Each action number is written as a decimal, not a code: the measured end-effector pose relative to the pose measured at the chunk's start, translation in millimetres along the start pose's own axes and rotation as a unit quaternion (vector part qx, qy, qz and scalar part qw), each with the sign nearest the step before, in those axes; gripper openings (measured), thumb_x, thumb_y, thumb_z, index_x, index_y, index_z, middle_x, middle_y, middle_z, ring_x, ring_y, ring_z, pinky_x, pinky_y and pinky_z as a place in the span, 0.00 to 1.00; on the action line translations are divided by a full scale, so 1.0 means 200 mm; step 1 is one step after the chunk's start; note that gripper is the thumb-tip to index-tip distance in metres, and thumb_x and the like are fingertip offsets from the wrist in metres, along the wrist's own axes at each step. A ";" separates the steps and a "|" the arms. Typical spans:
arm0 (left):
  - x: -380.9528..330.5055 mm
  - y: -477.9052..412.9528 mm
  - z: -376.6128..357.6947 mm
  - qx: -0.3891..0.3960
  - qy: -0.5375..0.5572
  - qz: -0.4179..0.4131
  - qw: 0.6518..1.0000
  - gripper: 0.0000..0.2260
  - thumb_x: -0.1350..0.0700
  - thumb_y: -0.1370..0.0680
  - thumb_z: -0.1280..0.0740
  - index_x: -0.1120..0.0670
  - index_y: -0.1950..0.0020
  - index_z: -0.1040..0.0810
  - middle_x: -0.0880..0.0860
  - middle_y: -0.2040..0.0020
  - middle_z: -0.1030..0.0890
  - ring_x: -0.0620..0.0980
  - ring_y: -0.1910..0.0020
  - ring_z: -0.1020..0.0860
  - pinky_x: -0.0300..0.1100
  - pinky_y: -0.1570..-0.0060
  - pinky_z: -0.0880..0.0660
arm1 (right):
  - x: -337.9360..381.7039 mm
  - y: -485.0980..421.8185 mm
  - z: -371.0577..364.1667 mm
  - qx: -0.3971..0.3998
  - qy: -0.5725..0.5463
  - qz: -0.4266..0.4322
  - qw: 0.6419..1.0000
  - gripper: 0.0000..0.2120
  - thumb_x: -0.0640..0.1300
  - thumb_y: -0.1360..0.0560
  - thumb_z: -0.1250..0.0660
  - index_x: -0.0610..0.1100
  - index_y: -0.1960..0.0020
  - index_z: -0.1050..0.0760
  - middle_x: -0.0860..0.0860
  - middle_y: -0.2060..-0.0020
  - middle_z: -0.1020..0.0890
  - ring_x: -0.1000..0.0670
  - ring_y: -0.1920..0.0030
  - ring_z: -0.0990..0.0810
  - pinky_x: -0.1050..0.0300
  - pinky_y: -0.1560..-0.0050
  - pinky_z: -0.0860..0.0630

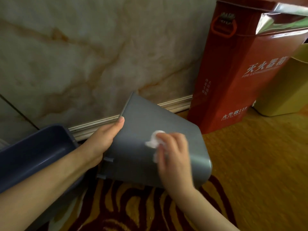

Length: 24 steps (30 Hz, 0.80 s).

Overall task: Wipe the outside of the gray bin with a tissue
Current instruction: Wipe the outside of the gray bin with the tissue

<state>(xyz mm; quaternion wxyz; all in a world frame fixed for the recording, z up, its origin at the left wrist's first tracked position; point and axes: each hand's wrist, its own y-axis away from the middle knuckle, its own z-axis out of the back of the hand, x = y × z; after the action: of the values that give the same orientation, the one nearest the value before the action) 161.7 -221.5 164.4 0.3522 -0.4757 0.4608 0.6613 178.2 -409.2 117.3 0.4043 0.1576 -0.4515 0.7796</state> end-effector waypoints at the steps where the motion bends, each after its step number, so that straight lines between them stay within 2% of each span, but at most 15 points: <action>1: -0.01 0.01 0.00 0.006 -0.012 -0.012 1.000 0.17 0.40 0.30 0.39 0.48 0.60 0.15 0.46 0.58 0.13 0.42 0.57 0.16 0.40 0.55 0.25 | 0.06 -0.03 -0.05 0.028 0.005 0.039 0.999 0.10 0.42 0.26 0.40 0.45 0.45 0.27 0.48 0.52 0.26 0.52 0.54 0.28 0.62 0.54 0.28; 4: -0.02 0.04 0.01 0.019 -0.029 -0.027 0.999 0.19 0.39 0.32 0.39 0.49 0.58 0.14 0.50 0.57 0.13 0.45 0.56 0.16 0.44 0.51 0.24 | 0.07 -0.06 -0.13 0.051 0.034 0.077 0.995 0.08 0.36 0.27 0.36 0.41 0.48 0.24 0.45 0.56 0.24 0.46 0.57 0.27 0.54 0.58 0.28; 7: -0.02 0.04 0.05 0.031 -0.055 -0.033 0.997 0.25 0.40 0.32 0.40 0.54 0.45 0.19 0.51 0.46 0.17 0.47 0.43 0.21 0.48 0.35 0.31 | -0.15 0.03 -0.09 0.017 0.031 -0.018 0.999 0.04 0.35 0.27 0.34 0.39 0.53 0.24 0.45 0.57 0.24 0.46 0.57 0.26 0.54 0.57 0.28; 8: -0.01 0.04 0.07 0.039 -0.061 -0.034 0.997 0.25 0.40 0.31 0.41 0.55 0.43 0.20 0.52 0.44 0.17 0.48 0.42 0.21 0.47 0.34 0.32 | -0.24 0.08 -0.06 0.008 0.030 -0.067 0.997 0.04 0.34 0.27 0.34 0.39 0.53 0.24 0.45 0.57 0.25 0.46 0.56 0.26 0.54 0.56 0.28; 9: -0.01 0.04 0.08 0.050 -0.066 -0.036 0.996 0.24 0.42 0.30 0.41 0.55 0.44 0.21 0.51 0.45 0.17 0.47 0.43 0.21 0.45 0.36 0.30 | -0.32 0.13 -0.03 0.003 0.036 -0.115 0.993 0.05 0.34 0.27 0.34 0.40 0.52 0.24 0.47 0.56 0.25 0.47 0.55 0.26 0.54 0.56 0.27; 11: -0.02 0.03 0.10 0.079 -0.078 -0.039 0.993 0.20 0.43 0.29 0.42 0.53 0.47 0.20 0.47 0.50 0.15 0.42 0.48 0.19 0.34 0.47 0.25 | -0.46 0.24 0.03 -0.003 0.048 -0.198 0.979 0.07 0.34 0.26 0.35 0.41 0.49 0.23 0.49 0.55 0.26 0.47 0.53 0.26 0.54 0.55 0.26; 13: -0.05 0.01 0.10 0.106 -0.087 -0.049 0.989 0.17 0.45 0.29 0.42 0.51 0.49 0.20 0.43 0.53 0.14 0.38 0.51 0.18 0.26 0.56 0.25 | -0.54 0.29 0.07 -0.022 0.046 -0.276 0.960 0.08 0.35 0.25 0.37 0.41 0.47 0.23 0.49 0.52 0.25 0.48 0.51 0.25 0.58 0.55 0.28; 16: -0.07 -0.02 0.09 0.129 -0.090 -0.053 0.986 0.17 0.46 0.28 0.41 0.53 0.47 0.20 0.45 0.51 0.15 0.41 0.51 0.18 0.26 0.58 0.25 | -0.55 0.19 0.11 -0.092 0.039 -0.337 0.936 0.09 0.35 0.24 0.37 0.39 0.45 0.23 0.45 0.49 0.24 0.52 0.53 0.26 0.68 0.60 0.32; 17: -0.08 -0.03 0.09 0.130 -0.091 -0.055 0.986 0.17 0.46 0.28 0.41 0.52 0.47 0.20 0.45 0.50 0.15 0.41 0.51 0.18 0.26 0.58 0.25 | -0.51 0.11 0.12 -0.113 0.027 -0.322 0.940 0.09 0.35 0.24 0.37 0.40 0.45 0.23 0.45 0.50 0.24 0.51 0.54 0.26 0.69 0.60 0.32; 19: -0.07 -0.05 0.09 0.125 -0.091 -0.055 0.986 0.18 0.46 0.29 0.40 0.53 0.47 0.20 0.46 0.51 0.15 0.41 0.51 0.18 0.26 0.59 0.25 | -0.36 -0.06 0.07 -0.111 -0.012 -0.230 0.967 0.10 0.34 0.25 0.37 0.41 0.46 0.23 0.45 0.52 0.24 0.47 0.53 0.24 0.61 0.57 0.26; 22: -0.05 -0.07 0.11 0.114 -0.095 -0.037 0.988 0.17 0.45 0.30 0.39 0.53 0.50 0.18 0.50 0.51 0.14 0.46 0.52 0.17 0.31 0.60 0.22 | -0.08 -0.23 -0.09 -0.017 -0.058 -0.055 0.997 0.10 0.31 0.29 0.37 0.39 0.49 0.24 0.41 0.55 0.24 0.41 0.55 0.24 0.48 0.54 0.26; 24: -0.05 -0.07 0.13 0.111 -0.099 -0.032 0.988 0.17 0.43 0.31 0.37 0.51 0.52 0.16 0.51 0.52 0.14 0.47 0.53 0.16 0.34 0.60 0.21 | -0.02 -0.25 -0.19 0.011 -0.026 -0.007 1.000 0.08 0.32 0.30 0.37 0.37 0.53 0.23 0.39 0.59 0.24 0.38 0.58 0.26 0.46 0.57 0.28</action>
<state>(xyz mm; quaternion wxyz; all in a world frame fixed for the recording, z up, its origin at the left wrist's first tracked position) 169.7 -192.5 173.0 0.4678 -0.3807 0.4788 0.6379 224.0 -366.4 123.8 0.3959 0.1851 -0.4518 0.7777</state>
